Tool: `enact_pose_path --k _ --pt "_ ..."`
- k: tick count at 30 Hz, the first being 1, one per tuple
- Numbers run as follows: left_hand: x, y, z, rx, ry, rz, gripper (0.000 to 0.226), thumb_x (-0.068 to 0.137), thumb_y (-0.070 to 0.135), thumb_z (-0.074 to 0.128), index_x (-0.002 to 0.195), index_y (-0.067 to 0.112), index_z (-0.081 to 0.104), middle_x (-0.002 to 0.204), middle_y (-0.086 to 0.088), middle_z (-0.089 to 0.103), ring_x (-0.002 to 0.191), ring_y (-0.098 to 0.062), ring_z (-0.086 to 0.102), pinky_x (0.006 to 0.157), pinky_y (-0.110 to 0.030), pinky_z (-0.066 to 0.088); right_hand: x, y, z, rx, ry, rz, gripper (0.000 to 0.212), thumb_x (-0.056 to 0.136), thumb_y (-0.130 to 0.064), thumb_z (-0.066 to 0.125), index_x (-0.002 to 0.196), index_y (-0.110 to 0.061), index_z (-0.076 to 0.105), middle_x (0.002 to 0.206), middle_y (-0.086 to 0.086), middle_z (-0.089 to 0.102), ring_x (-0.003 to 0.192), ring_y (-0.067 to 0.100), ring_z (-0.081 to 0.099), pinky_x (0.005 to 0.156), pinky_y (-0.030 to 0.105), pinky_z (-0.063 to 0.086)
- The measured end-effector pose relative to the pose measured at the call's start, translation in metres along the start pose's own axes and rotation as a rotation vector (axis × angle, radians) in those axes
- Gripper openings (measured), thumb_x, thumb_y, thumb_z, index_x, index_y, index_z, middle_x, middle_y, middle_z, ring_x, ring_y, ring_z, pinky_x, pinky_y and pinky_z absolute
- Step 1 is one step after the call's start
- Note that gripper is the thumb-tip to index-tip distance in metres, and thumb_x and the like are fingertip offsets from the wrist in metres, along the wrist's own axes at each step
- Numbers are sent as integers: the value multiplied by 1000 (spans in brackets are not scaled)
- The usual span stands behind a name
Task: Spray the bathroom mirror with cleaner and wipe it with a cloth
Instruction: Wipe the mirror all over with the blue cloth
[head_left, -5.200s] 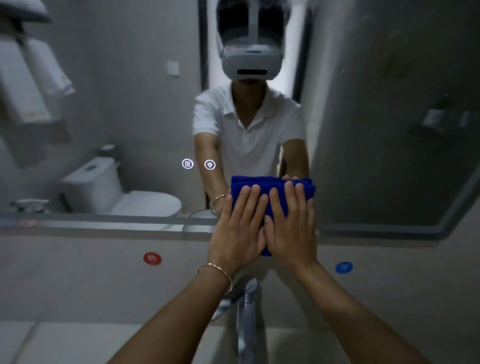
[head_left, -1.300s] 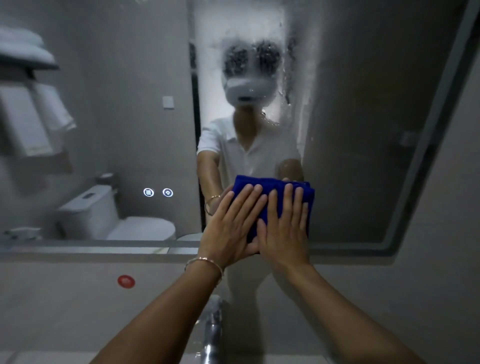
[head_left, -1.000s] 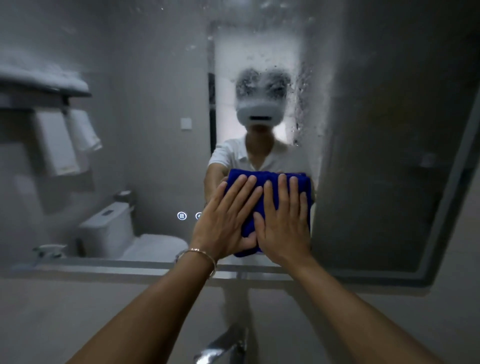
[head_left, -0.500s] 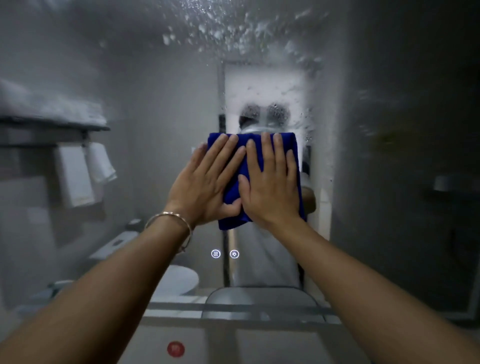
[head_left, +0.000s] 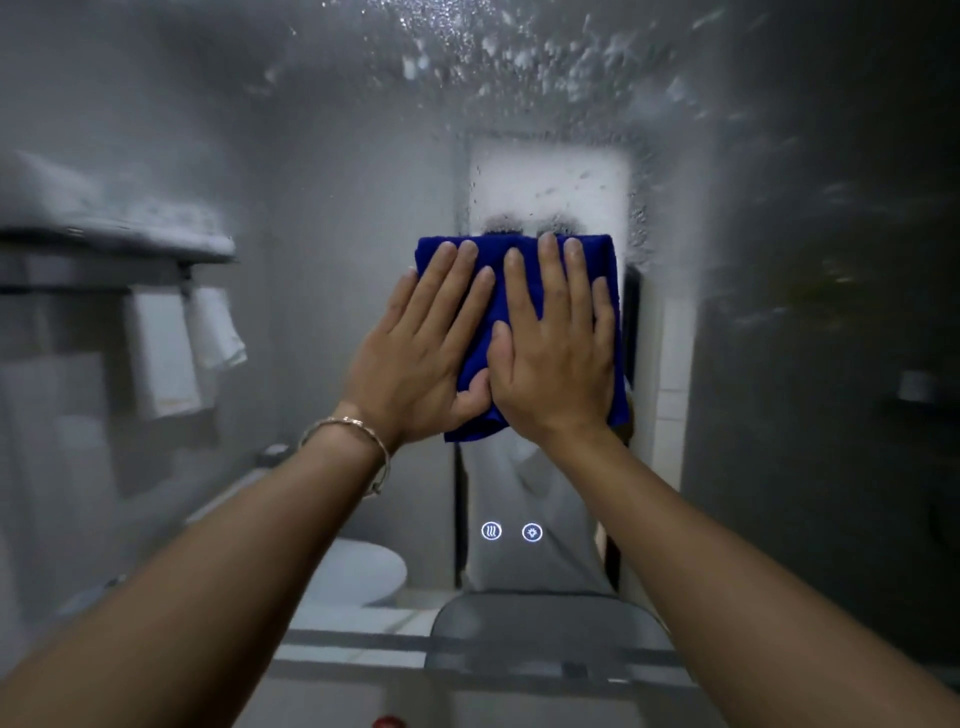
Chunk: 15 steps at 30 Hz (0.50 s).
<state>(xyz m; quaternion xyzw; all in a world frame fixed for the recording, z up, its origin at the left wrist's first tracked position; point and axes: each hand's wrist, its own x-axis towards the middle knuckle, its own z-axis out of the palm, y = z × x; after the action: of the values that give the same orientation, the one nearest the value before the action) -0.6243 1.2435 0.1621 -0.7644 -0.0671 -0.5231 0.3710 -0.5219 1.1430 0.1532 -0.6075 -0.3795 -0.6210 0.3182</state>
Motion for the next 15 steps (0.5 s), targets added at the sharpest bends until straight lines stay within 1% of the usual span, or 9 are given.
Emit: enact_pose_path --k 4,8,10,12,15 --pt "-1 8 -4 -183 -17 -70 73 85 39 36 145 0 21 153 -19 16 143 -28 11 117 -42 9 -1 2 -1 36 4 3 53 93 -28 36 142 -10 42 148 16 38 139 31 30 115 42 14" --pt "1 15 -8 -267 62 -129 64 87 30 30 141 -3 30 150 -23 23 141 -31 16 116 -45 14 -1 2 -2 63 -1 5 52 92 -26 36 140 -10 45 147 16 39 139 31 29 114 43 15" --pt "4 25 -7 -286 96 -195 60 88 26 29 140 -3 32 149 -23 27 141 -32 19 115 -45 15 -1 4 -3 80 -14 2 51 92 -26 35 140 -10 44 148 16 38 139 30 27 114 43 15" --pt "4 33 -3 -280 113 -246 57 91 25 29 141 -2 31 149 -22 28 140 -32 19 114 -45 14 -3 6 -4 98 -27 -8 51 92 -25 36 141 -10 43 148 16 38 140 29 26 114 42 15" --pt "2 37 3 -200 97 -245 56 94 25 28 143 1 26 150 -21 25 141 -33 18 115 -44 13 -4 13 -8 92 -57 -62 51 94 -27 35 141 -10 42 149 16 37 140 30 28 114 41 15"
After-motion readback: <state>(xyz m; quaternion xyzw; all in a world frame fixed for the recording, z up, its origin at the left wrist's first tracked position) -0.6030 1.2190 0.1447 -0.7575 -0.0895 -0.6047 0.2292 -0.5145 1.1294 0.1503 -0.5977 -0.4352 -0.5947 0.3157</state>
